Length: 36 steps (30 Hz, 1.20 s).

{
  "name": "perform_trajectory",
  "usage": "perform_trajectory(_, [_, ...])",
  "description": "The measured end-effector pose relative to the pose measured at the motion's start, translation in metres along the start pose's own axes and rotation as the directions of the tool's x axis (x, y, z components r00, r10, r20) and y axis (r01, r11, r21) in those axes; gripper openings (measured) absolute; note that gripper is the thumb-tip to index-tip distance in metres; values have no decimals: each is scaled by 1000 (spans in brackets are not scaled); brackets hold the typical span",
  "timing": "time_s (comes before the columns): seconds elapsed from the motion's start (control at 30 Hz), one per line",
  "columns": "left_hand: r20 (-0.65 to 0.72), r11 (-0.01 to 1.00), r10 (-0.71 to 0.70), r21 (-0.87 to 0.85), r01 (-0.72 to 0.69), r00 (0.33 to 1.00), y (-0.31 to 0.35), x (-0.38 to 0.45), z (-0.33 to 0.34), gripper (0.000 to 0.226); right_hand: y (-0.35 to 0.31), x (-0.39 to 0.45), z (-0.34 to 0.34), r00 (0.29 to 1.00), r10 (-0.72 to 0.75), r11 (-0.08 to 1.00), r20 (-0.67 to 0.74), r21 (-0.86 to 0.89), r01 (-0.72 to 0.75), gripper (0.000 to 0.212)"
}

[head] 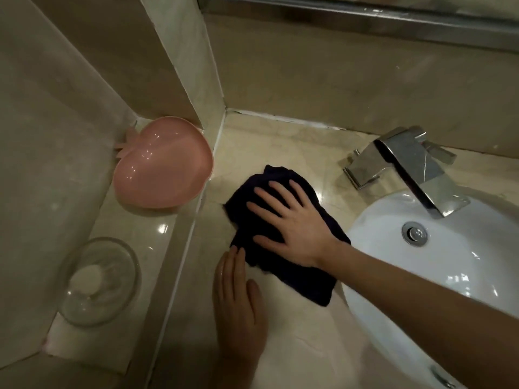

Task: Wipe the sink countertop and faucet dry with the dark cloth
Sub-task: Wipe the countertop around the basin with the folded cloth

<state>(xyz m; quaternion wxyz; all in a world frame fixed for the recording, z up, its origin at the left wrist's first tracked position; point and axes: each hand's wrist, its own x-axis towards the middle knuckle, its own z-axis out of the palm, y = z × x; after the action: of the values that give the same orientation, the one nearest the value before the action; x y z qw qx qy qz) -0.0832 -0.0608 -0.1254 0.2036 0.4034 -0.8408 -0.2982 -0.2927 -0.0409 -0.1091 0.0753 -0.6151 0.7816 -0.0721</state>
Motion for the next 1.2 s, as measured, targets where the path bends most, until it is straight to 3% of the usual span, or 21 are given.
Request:
perform_trajectory(0.07, [0,1000,-14,1,14,1000,4,6,3,47,19,17,6,998,37,999,42,-6,-37,69])
perform_trajectory(0.13, [-16,1000,2,-12,-2,1000,5,6,3,46,41,33,1,971,238,971,-18,19,-238,69])
perform_trajectory(0.2, [-6,999,-4,-32,4,1000,4,4,1,46,65,40,-10,899,439,899,-17,13,-438,68])
perform_trajectory(0.3, [15,997,-56,-43,57,998,6,6,1,46,62,18,-13,854,519,855,-45,35,-518,67])
perform_trajectory(0.37, [6,997,-68,-38,68,998,8,7,1,46,18,-19,-4,842,534,845,-70,63,-531,65])
perform_trajectory(0.5, [-33,997,-68,-49,66,997,6,8,0,47,-79,-78,17,914,402,912,48,69,-404,66])
perform_trajectory(0.63, [-72,992,-88,-92,81,994,5,8,1,47,-65,-57,14,920,386,920,75,50,-390,71])
perform_trajectory(0.8, [-110,992,-85,-97,74,990,5,9,7,46,18,42,-1,753,658,753,1,22,-658,73])
perform_trajectory(0.93, [-91,994,-65,-99,56,994,8,8,5,46,66,89,-15,653,758,651,7,57,-757,75])
perform_trajectory(1.0, [-63,993,-79,-95,72,995,8,8,4,46,45,79,-10,687,725,689,-53,51,-723,73])
perform_trajectory(1.03, [-56,992,-84,-99,78,995,9,7,2,46,24,67,-3,737,671,741,-79,50,-670,72])
perform_trajectory(1.13, [-80,987,-115,-120,104,990,9,11,-4,47,-60,12,19,909,411,911,-70,63,-407,69])
perform_trajectory(1.2, [-114,994,-76,-89,66,991,6,6,-12,48,-104,-23,37,972,233,972,-28,-21,-234,72])
